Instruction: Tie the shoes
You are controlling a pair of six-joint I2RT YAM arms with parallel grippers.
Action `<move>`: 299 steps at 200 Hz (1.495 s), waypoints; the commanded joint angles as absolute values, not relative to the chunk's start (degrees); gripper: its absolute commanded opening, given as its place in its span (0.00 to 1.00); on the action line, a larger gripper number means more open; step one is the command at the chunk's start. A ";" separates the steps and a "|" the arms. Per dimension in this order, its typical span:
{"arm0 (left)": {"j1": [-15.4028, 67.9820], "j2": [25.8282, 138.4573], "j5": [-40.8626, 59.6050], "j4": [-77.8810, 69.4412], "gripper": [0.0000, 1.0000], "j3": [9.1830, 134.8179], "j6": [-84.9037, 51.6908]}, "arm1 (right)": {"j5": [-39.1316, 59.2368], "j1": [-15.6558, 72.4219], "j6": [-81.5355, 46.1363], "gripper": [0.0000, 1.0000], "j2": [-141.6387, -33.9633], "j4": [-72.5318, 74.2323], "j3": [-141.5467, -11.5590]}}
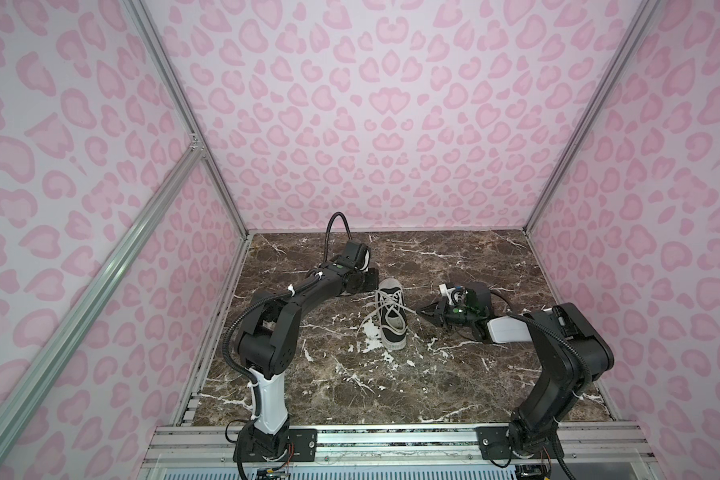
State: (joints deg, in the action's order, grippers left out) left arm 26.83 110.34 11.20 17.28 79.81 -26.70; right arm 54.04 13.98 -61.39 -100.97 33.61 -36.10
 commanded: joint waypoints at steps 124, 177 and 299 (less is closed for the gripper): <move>25.43 109.15 10.27 13.78 0.04 77.43 -27.15 | 53.12 13.37 -58.71 0.00 -100.02 27.97 -36.87; 22.76 107.60 10.79 11.65 0.04 73.03 -28.87 | 53.65 10.36 -57.37 0.00 -99.34 26.87 -35.23; 23.34 107.62 10.82 11.23 0.04 72.09 -29.49 | 53.59 10.53 -57.35 0.00 -98.75 26.53 -34.93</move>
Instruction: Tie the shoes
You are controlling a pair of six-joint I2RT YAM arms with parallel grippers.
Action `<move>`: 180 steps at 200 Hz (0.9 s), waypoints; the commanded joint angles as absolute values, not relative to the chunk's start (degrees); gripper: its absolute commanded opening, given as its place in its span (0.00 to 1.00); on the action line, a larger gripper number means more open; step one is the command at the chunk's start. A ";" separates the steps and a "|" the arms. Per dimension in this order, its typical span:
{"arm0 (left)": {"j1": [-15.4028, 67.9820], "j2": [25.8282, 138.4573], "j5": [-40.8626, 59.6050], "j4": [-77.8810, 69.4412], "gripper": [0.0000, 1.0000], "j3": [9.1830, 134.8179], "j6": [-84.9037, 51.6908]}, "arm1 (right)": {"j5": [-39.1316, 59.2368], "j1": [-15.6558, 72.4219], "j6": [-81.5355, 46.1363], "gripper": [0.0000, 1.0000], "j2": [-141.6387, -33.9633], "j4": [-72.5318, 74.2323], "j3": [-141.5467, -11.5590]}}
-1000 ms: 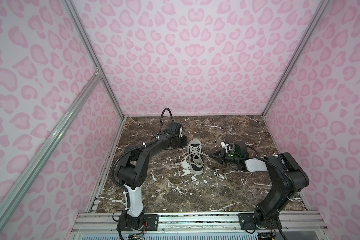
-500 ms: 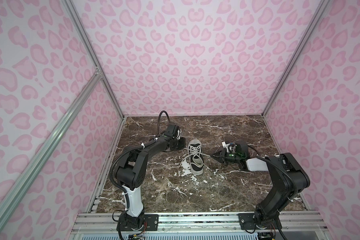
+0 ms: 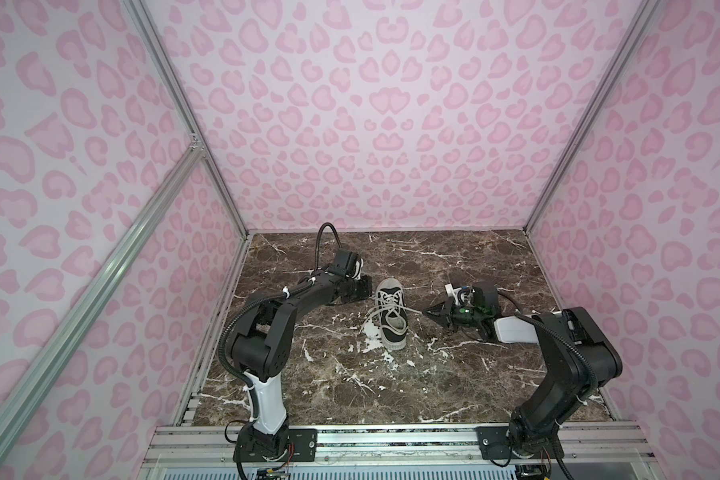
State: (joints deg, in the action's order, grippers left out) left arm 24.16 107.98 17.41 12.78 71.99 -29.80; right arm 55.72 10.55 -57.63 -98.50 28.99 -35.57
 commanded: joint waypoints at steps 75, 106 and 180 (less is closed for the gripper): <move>23.01 105.85 10.44 13.35 0.04 72.99 -28.23 | 54.59 9.67 -59.24 0.00 -99.70 30.39 -33.44; 24.90 105.97 9.20 13.20 0.04 73.22 -28.38 | 53.39 11.68 -59.22 0.00 -99.84 29.39 -34.76; 23.14 105.38 12.30 10.97 0.04 71.27 -29.71 | 53.92 9.86 -58.71 0.00 -99.11 29.07 -33.91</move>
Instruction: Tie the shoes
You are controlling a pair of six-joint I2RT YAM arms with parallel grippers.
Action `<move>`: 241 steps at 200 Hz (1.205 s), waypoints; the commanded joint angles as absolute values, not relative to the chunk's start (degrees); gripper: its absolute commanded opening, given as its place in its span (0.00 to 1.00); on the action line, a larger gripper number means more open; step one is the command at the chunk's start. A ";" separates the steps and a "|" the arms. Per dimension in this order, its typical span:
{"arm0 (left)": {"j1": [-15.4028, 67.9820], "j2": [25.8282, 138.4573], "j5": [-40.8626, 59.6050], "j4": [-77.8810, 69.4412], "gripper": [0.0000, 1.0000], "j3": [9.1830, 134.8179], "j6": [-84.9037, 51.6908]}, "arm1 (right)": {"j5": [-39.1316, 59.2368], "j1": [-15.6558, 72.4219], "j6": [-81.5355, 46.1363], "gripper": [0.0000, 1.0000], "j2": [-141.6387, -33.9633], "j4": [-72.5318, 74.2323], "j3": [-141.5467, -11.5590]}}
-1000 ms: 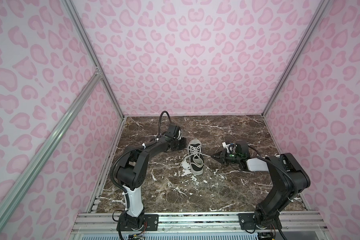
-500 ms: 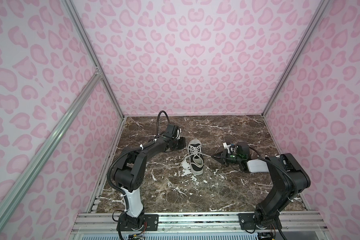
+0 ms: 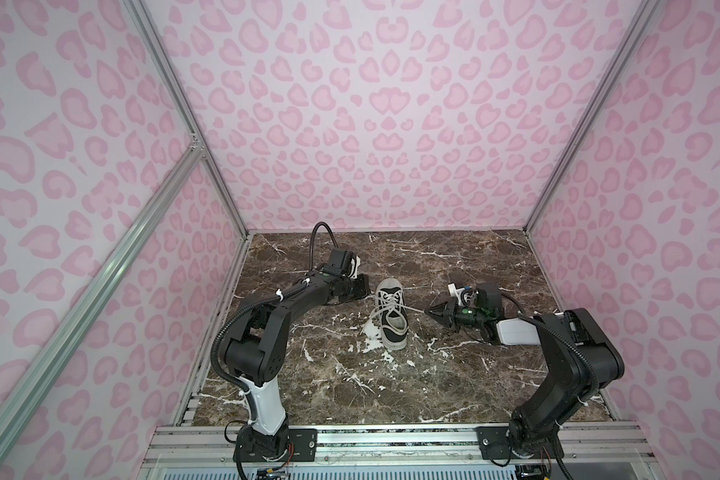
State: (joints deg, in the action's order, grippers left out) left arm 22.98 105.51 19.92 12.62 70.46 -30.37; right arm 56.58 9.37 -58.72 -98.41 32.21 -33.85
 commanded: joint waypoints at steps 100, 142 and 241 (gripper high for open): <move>24.82 103.63 13.45 11.38 0.59 70.69 -28.46 | 53.22 11.13 -57.02 0.39 -99.18 26.20 -35.33; 23.84 99.40 14.18 11.51 0.68 68.52 -26.55 | 51.53 7.91 -46.97 0.49 -95.48 11.62 -36.94; 26.15 92.40 13.48 21.49 0.56 56.19 -8.71 | 39.15 11.38 -14.18 0.50 -98.26 -29.93 -64.76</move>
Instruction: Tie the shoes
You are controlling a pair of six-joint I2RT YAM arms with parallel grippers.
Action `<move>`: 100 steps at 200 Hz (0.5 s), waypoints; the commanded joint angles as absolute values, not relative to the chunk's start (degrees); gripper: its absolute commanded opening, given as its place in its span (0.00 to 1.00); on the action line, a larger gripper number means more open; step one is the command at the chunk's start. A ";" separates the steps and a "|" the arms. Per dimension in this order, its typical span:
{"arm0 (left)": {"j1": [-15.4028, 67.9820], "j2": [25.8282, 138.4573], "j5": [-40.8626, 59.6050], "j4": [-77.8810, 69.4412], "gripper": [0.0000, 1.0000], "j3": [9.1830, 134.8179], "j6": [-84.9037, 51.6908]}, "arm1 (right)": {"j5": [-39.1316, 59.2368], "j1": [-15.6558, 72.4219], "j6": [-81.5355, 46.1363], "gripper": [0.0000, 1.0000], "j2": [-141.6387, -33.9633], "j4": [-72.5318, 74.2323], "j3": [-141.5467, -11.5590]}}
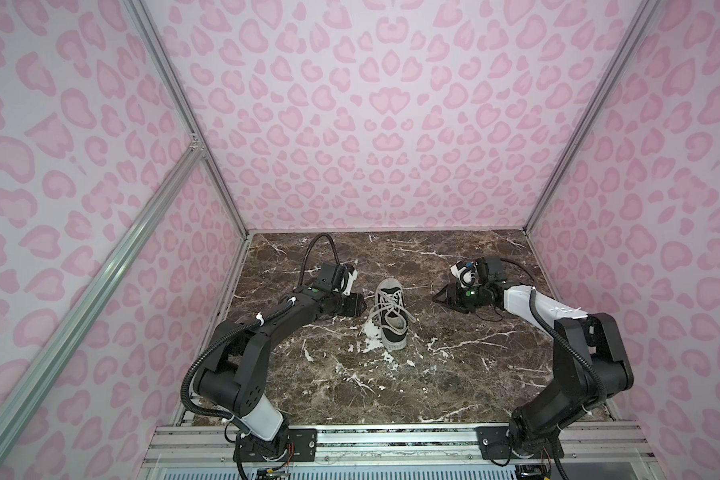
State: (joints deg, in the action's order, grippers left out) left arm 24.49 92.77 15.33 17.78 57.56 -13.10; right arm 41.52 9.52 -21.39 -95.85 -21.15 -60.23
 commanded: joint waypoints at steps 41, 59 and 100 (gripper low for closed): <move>28.33 93.80 13.62 17.49 0.56 53.11 -8.90 | 37.71 16.95 -9.27 0.50 -103.70 -34.89 -75.29; 29.07 94.86 13.18 15.31 0.55 52.62 -8.36 | 38.04 18.26 -8.67 0.50 -105.99 -36.09 -78.76; 30.23 98.06 10.46 14.18 0.49 54.28 -7.35 | 38.76 19.50 -8.16 0.50 -107.67 -37.04 -82.32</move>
State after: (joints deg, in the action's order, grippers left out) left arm 29.71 97.14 12.93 16.60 53.45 -8.88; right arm 38.61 18.85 -9.82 -107.02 -34.85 -81.06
